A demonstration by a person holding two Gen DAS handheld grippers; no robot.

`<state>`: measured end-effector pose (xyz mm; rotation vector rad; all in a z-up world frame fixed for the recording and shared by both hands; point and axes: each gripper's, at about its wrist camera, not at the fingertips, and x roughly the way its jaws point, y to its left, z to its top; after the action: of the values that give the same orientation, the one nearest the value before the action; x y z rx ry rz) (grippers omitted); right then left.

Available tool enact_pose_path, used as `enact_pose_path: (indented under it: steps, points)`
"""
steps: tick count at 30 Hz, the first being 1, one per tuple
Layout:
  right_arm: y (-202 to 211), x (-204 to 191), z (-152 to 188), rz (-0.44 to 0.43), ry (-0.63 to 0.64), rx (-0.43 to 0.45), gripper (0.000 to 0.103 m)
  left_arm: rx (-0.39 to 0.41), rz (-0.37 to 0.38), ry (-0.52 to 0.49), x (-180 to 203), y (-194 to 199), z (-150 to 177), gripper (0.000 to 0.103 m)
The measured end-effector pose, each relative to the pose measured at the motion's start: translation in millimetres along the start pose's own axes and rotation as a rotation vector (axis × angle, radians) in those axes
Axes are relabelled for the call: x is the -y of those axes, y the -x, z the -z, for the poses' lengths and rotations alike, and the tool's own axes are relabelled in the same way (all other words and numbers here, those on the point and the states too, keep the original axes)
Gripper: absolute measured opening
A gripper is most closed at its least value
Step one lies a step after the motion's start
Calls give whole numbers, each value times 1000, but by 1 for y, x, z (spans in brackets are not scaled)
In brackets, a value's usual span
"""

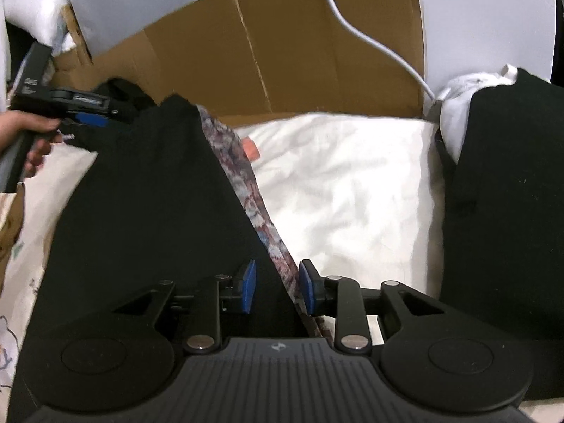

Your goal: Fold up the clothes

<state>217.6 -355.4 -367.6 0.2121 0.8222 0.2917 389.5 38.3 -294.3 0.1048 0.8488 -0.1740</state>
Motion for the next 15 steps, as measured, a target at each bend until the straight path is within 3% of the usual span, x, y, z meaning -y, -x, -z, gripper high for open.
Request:
enact_pose_path:
  steps: [5, 8, 12, 13, 15]
  points:
    - [-8, 2, 3, 25, 3, -35, 31, 6, 45, 58, -24, 6, 25, 76]
    - [-10, 2, 5, 35, 6, -41, 31, 22, 175, 127, -35, 8, 40, 74]
    - [-9, 2, 7, 37, -3, -40, 31, -13, 246, 134, -28, -1, 45, 73]
    - [-9, 2, 7, 37, -5, -40, 31, -30, 258, 130, -25, -5, 46, 70]
    - [-9, 2, 7, 38, -4, -40, 31, -73, 294, 119, -17, -14, 48, 46]
